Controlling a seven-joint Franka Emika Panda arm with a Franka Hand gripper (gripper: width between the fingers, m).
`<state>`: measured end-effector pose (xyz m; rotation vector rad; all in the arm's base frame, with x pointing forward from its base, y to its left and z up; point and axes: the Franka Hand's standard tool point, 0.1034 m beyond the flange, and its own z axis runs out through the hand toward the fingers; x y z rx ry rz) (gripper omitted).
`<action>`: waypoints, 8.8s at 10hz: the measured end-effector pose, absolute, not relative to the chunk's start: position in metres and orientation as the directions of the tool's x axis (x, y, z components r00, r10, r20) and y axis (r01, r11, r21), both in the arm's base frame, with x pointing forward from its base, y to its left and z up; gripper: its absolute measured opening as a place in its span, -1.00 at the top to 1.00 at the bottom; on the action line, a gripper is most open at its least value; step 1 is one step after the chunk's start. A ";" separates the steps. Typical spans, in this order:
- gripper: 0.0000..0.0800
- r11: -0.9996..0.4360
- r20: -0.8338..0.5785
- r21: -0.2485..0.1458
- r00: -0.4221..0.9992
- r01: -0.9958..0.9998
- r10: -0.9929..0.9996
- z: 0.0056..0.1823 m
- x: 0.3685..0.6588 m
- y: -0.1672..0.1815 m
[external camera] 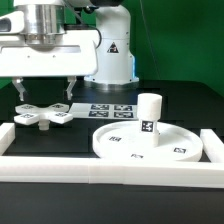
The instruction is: Assemble round table
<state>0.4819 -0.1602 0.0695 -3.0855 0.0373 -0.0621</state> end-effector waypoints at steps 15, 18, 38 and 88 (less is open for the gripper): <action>-0.62 -0.998 -0.038 -0.045 0.999 0.034 0.036 0.051 0.460 -0.178; -0.62 -0.998 -0.036 -0.033 0.998 0.058 0.059 0.044 0.447 -0.180; -0.12 -0.996 -0.070 -0.035 0.994 0.087 0.090 0.023 0.440 -0.170; -0.13 -0.991 -0.074 -0.115 0.995 -0.074 -0.066 0.102 0.545 0.032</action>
Offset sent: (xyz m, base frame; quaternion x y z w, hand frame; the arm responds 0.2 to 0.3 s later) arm 0.0000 0.0000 0.0000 0.0000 0.0000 0.0000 1.0000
